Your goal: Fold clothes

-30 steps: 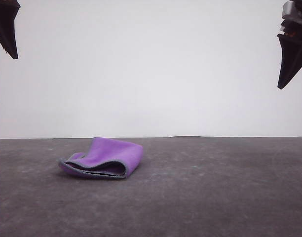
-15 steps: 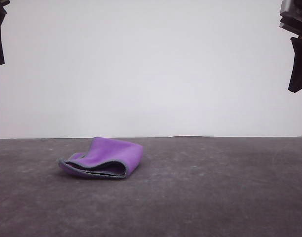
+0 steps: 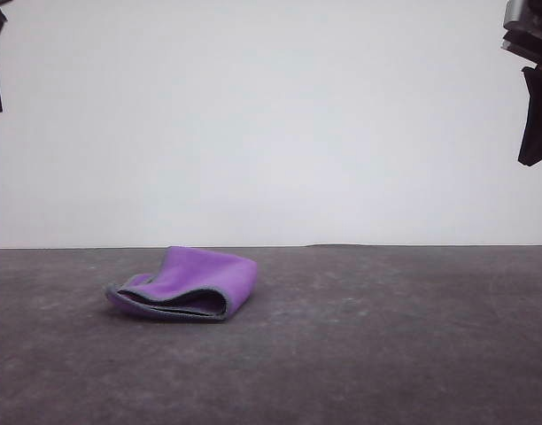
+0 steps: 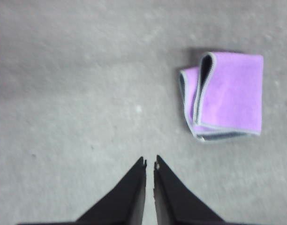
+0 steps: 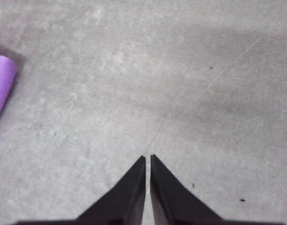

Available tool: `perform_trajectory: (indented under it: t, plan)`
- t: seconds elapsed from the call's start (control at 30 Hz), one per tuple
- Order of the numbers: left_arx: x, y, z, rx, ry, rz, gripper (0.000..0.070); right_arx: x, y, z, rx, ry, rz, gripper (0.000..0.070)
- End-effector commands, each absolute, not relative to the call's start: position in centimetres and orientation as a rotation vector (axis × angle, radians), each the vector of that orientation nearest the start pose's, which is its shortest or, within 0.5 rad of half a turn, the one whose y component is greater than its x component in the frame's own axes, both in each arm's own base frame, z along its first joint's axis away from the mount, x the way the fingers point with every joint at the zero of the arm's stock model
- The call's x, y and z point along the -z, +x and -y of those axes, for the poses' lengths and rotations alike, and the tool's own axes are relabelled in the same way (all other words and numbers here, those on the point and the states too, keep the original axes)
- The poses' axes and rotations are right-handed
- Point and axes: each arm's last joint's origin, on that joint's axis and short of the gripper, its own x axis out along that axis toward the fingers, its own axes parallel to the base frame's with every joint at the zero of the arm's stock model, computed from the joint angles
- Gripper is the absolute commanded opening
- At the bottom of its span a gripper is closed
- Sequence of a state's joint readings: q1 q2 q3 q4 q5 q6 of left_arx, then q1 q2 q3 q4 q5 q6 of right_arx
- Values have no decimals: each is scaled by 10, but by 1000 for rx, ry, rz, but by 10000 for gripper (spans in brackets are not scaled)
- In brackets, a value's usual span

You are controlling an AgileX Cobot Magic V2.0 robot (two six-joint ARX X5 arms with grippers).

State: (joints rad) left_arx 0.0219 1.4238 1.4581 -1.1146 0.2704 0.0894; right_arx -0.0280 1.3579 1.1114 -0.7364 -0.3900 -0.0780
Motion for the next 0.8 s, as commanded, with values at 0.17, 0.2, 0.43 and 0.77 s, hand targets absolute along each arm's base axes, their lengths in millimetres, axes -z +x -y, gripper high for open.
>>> perform_trajectory:
  t: [0.17, 0.2, 0.43, 0.77]
  plan:
    - [-324, 217, 1, 216, -70, -743, 16, -284, 271, -3, -368, 140, -944, 12]
    - [-314, 206, 1, 216, -64, -695, 16, -284, 271, -3, -368, 140, -944, 12]
    - [-242, 134, 4, 185, -82, -426, 16, -284, 271, -3, -368, 140, -944, 12]
    - [-187, 95, 4, 135, -117, -250, 16, -284, 271, -3, -368, 140, -944, 12]
